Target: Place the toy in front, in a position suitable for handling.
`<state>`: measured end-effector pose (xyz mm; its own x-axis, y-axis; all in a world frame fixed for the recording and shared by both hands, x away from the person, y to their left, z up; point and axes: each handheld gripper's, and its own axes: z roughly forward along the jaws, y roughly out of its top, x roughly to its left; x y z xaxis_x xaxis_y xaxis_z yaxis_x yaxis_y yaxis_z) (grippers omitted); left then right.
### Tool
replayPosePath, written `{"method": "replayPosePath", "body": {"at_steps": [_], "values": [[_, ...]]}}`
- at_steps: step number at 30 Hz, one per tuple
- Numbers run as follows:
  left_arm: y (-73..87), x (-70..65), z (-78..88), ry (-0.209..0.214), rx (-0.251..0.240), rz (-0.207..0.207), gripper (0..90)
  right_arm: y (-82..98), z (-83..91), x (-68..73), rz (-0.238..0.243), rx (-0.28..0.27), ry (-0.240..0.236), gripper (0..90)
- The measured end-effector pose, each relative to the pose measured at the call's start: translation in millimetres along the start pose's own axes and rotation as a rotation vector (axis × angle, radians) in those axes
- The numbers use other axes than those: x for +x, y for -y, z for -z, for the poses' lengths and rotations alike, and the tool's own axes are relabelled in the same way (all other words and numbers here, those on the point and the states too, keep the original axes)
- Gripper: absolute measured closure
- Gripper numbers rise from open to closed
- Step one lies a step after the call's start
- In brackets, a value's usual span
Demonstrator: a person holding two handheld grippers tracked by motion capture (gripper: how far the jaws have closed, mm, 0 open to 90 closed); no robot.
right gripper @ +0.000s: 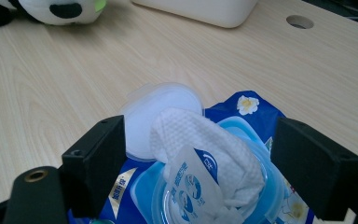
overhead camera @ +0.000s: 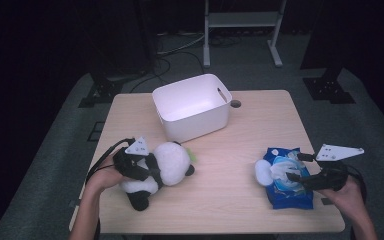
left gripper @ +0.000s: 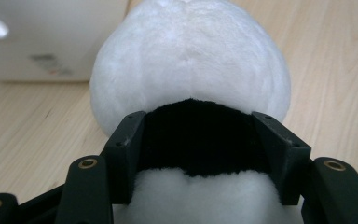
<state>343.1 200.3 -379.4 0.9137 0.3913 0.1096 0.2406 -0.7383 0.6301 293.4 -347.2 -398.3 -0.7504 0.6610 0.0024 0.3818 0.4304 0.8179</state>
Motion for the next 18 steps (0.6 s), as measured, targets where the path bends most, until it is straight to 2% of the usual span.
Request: {"method": "replayPosePath", "body": {"at_steps": [6, 18], "values": [[-22.8, -6.6, -16.3, 0.054, 0.005, -0.064, 39.2, 0.8, 0.0, -0.7, -0.001, 0.008, -0.001, 16.9], [-62.1, -15.5, -48.1, 0.149, -0.009, -0.136, 38.9, 2.0, -3.2, -0.4, 0.006, 0.029, -0.010, 17.0]]}}
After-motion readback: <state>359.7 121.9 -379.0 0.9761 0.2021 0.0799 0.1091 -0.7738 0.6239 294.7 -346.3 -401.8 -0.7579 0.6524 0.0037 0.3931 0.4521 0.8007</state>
